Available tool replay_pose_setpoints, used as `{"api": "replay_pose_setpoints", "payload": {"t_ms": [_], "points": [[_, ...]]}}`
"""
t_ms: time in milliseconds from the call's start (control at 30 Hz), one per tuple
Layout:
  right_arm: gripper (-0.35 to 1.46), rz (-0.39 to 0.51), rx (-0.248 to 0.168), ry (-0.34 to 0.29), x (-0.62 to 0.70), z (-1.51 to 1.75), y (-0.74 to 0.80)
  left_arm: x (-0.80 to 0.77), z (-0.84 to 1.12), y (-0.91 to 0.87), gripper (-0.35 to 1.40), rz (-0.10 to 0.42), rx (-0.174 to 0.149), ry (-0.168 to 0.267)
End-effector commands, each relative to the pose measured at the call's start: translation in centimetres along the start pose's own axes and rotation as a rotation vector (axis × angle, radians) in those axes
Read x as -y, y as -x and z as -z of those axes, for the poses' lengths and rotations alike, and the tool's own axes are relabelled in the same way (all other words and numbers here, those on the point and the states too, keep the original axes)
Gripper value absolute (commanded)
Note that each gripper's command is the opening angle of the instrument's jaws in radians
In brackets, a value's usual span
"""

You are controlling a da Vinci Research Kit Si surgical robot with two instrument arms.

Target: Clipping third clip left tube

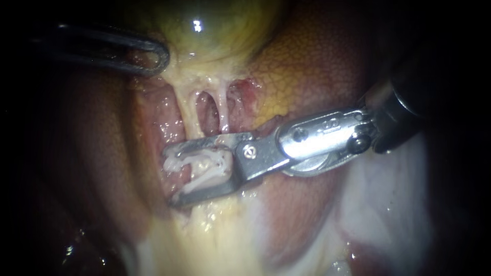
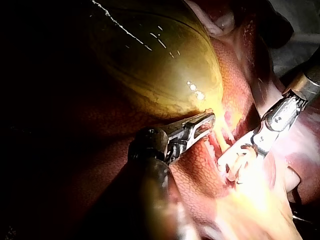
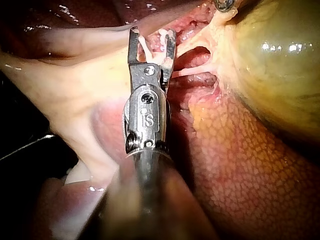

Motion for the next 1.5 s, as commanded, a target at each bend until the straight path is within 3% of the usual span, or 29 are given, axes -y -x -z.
{"api": "replay_pose_setpoints", "payload": {"t_ms": [33, 400, 700, 900, 1267, 1500], "points": [[0.37, 0.0, 0.0, 0.0, 0.0, 0.0, 0.0, 0.0, 0.0, 0.0, -0.35, 0.0, 0.0, 0.0], [0.4, -0.011, -0.015, -0.013, 0.05, 0.24, -0.19, -0.02, 0.01, 0.0, -0.35, -0.001, -0.001, -0.002], [0.4, -0.072, -0.052, -0.02, -0.01, 0.6, -0.33, -0.02, 0.01, 0.0, -0.35, -0.001, -0.001, -0.002], [0.4, -0.126, -0.051, -0.02, -0.12, 0.62, -0.19, -0.02, 0.02, 0.0, -0.35, -0.001, -0.001, -0.002], [0.39, -0.218, -0.046, -0.018, -0.41, 0.57, 0.26, -0.02, 0.02, 0.0, -0.35, -0.001, -0.001, -0.002], [0.39, -0.284, -0.091, -0.041, -0.65, 0.52, 0.38, -0.03, 0.02, 0.0, -0.35, -0.001, -0.001, -0.002]]}}
